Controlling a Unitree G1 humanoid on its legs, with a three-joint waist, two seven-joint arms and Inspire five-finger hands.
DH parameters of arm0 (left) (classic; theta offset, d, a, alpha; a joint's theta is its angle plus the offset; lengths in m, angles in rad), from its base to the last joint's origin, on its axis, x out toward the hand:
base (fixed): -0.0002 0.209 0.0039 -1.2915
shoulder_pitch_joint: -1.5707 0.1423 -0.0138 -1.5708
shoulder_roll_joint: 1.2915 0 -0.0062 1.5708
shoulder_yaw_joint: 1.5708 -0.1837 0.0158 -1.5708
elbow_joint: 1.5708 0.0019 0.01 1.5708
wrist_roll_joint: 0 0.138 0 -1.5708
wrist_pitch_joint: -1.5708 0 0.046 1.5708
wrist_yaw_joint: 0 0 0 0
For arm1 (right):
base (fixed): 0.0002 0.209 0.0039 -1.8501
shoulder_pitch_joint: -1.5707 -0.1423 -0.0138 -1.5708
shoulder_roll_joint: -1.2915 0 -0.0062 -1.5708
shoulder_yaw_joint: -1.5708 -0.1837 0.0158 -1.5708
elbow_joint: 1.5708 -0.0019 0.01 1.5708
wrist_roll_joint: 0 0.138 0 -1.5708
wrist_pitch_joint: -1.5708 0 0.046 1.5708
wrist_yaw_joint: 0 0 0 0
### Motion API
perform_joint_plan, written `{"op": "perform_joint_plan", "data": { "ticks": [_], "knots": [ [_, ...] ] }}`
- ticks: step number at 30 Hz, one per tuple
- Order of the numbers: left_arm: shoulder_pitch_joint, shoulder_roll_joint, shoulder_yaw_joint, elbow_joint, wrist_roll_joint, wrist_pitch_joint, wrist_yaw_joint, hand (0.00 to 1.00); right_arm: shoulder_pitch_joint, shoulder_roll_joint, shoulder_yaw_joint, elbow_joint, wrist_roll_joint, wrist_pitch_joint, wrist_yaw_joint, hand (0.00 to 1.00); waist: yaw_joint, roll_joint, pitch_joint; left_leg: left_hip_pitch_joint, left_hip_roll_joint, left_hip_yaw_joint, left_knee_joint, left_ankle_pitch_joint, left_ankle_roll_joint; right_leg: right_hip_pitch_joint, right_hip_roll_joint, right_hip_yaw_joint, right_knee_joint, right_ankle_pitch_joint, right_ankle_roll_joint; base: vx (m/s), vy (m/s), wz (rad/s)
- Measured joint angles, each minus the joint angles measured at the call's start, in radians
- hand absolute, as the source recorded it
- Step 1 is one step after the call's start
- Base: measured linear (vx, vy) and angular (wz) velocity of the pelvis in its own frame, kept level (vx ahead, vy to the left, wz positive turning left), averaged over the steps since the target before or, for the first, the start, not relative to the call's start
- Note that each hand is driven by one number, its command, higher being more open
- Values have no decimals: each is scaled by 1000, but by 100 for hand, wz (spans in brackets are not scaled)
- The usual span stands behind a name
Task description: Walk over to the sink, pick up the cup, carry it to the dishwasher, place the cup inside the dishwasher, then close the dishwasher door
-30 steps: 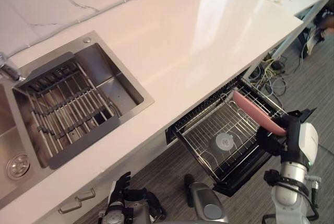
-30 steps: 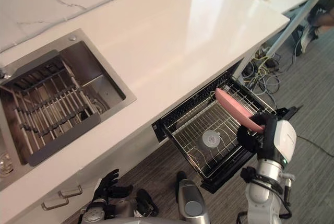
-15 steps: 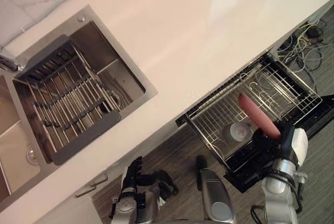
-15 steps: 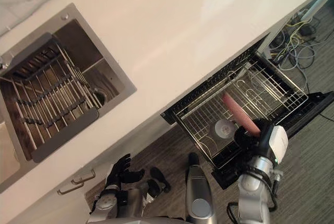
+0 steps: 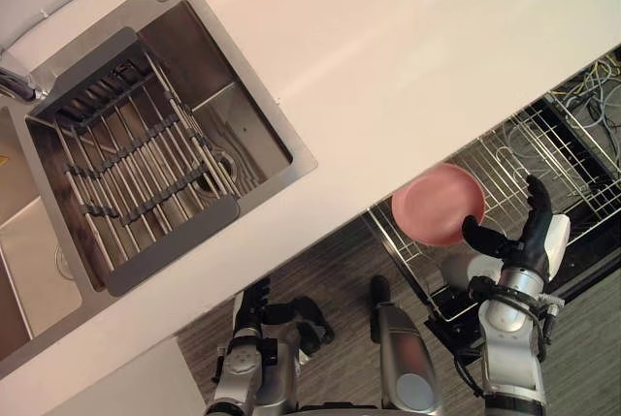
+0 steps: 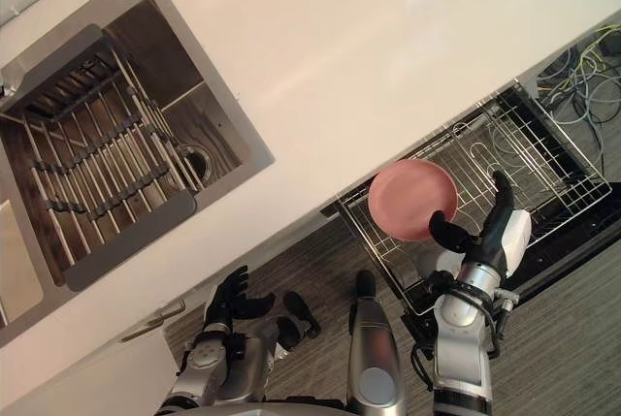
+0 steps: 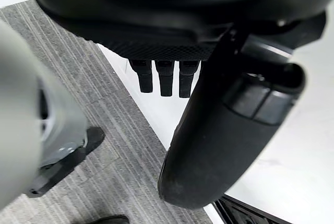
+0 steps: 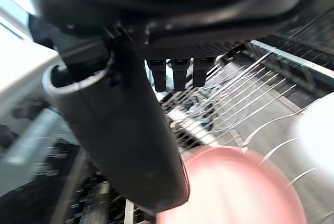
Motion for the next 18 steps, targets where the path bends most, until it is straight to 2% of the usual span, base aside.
{"op": "perform_joint_plan", "data": {
  "ticks": [5,8,10,12,16,18],
  "knots": [
    [-6,2,3,-21,0,1,0,90,100,6,9,-150,29,-71,14,90,-3,-21,11,20,9,-1,22,-11,2,24,3,-1,7,-8,1,-5,-3,0],
    [4,2,27,-20,0,4,0,90,177,29,-47,-171,37,-112,13,90,-11,-40,6,33,27,0,52,-40,-2,45,12,-1,14,-21,2,-11,-2,-3],
    [14,3,43,-20,1,4,0,90,226,52,-86,-164,51,-116,13,90,-20,-50,1,33,33,2,63,-53,-4,47,14,-3,17,-26,1,0,0,0],
    [23,6,51,-19,1,7,0,90,263,72,-134,-123,101,-121,13,90,-28,-58,-4,39,39,5,77,-56,-3,58,15,-3,18,-27,2,16,7,-3],
    [51,17,74,-19,0,19,-3,90,275,111,-232,120,244,-119,10,90,-31,-87,-26,65,42,17,91,-65,-2,77,15,1,29,-39,5,18,10,-5],
    [59,21,80,-19,0,23,-3,90,277,116,-238,214,307,-118,10,90,-38,-89,-35,66,46,16,102,-80,-4,77,14,0,42,-48,5,0,0,0]
  ]
}}
